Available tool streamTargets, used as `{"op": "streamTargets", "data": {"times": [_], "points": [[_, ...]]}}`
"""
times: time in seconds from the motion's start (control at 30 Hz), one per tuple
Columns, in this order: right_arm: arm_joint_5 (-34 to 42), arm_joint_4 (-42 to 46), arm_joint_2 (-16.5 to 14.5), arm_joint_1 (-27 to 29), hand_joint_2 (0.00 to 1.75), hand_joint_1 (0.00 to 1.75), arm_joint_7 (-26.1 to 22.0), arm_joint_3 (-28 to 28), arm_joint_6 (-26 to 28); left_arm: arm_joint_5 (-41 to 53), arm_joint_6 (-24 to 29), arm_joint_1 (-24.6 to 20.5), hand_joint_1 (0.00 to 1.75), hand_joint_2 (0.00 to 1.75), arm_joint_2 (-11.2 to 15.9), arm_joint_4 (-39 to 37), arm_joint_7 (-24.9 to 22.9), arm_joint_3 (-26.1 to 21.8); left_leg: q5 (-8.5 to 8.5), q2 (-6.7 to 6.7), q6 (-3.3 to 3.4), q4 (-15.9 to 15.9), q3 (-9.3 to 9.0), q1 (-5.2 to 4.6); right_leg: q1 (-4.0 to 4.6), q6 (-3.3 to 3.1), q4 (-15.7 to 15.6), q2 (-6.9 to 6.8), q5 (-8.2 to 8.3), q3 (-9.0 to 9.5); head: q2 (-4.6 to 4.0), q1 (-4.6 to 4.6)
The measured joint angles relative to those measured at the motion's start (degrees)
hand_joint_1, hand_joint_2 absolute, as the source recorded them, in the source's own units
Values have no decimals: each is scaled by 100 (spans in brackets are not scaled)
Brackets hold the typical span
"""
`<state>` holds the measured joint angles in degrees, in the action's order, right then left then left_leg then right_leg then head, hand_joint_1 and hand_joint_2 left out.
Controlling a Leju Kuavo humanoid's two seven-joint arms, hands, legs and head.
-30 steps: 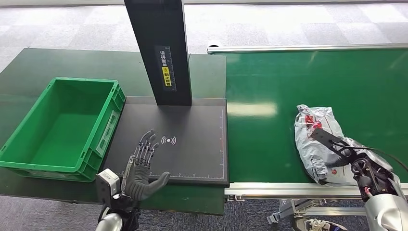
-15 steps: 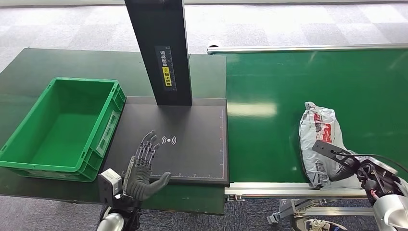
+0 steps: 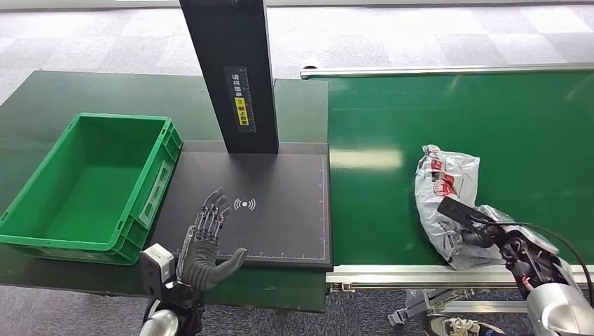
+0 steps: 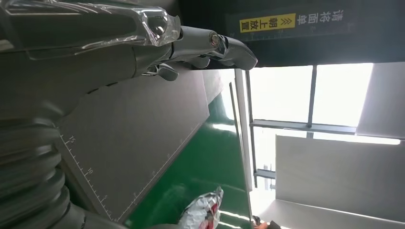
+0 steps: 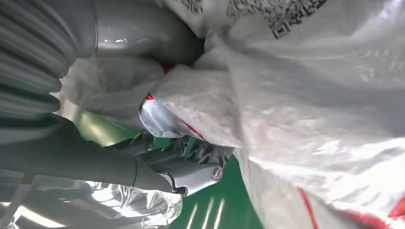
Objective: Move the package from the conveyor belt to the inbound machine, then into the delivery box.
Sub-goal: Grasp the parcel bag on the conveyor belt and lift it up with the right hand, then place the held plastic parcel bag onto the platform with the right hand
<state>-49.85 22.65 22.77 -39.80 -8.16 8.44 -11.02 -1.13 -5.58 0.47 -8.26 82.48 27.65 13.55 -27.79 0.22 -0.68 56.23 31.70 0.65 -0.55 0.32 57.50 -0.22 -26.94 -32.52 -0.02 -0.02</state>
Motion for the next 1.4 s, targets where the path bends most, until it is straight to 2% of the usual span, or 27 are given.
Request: {"op": "streamTargets", "data": {"times": [0.33,0.73,0.8,0.9,0.97,1.03,1.13,1.2,1.3,1.4], "points": [[717,1137,-434,380,175,175,-485,-34,1308,-20,1,75,0,175,-11,128,-37,-50,0,-10,0,0,6,-1,-1,1,0,-3,-1,-4,0,1],[909,1658,-611,549,175,175,-595,-91,1324,-33,14,119,0,175,-11,127,-35,-57,0,-10,0,0,5,0,-1,1,0,-3,-1,-5,0,1],[1478,1730,-648,606,175,175,-919,-207,1059,-12,54,114,0,175,-11,117,-15,-59,0,-11,0,0,5,0,-1,1,0,-3,-1,-5,-1,2],[2802,2060,-769,840,175,175,-1617,-602,535,81,280,62,0,175,-16,42,132,-59,0,-15,0,0,7,0,0,1,0,-6,-1,-6,0,1],[3430,2444,-879,1048,175,175,-1973,-884,567,136,522,25,0,175,-34,-17,267,-59,0,-17,0,0,9,0,0,1,0,-9,-2,-6,0,1],[3679,2963,-1018,1288,175,175,-2208,-1092,892,150,759,-10,0,175,-54,-58,333,-57,0,-13,0,-1,9,0,0,0,0,-7,-2,-6,-1,2],[3411,3922,-1224,1736,175,175,-2418,-1143,1506,-1,959,-90,0,175,-63,-105,371,-57,0,-10,0,-2,9,0,0,0,0,-6,-2,-9,-1,1],[2729,4528,-1310,2032,175,175,-2471,-984,2103,-152,1018,-151,0,175,-65,-127,415,-59,0,-12,0,-3,10,0,1,-1,0,-6,-3,-9,0,1],[1165,5119,-1384,2342,175,175,-2485,-452,3251,-293,1035,-238,0,175,-68,-165,476,-51,-1,3,-1,-5,7,2,3,-1,0,3,-3,-9,-1,1],[466,5272,-1392,2439,175,175,-2474,215,3726,-366,1020,-324,0,175,-70,-226,518,-18,0,13,-1,-5,3,2,3,-2,0,11,-3,-9,0,1]]}}
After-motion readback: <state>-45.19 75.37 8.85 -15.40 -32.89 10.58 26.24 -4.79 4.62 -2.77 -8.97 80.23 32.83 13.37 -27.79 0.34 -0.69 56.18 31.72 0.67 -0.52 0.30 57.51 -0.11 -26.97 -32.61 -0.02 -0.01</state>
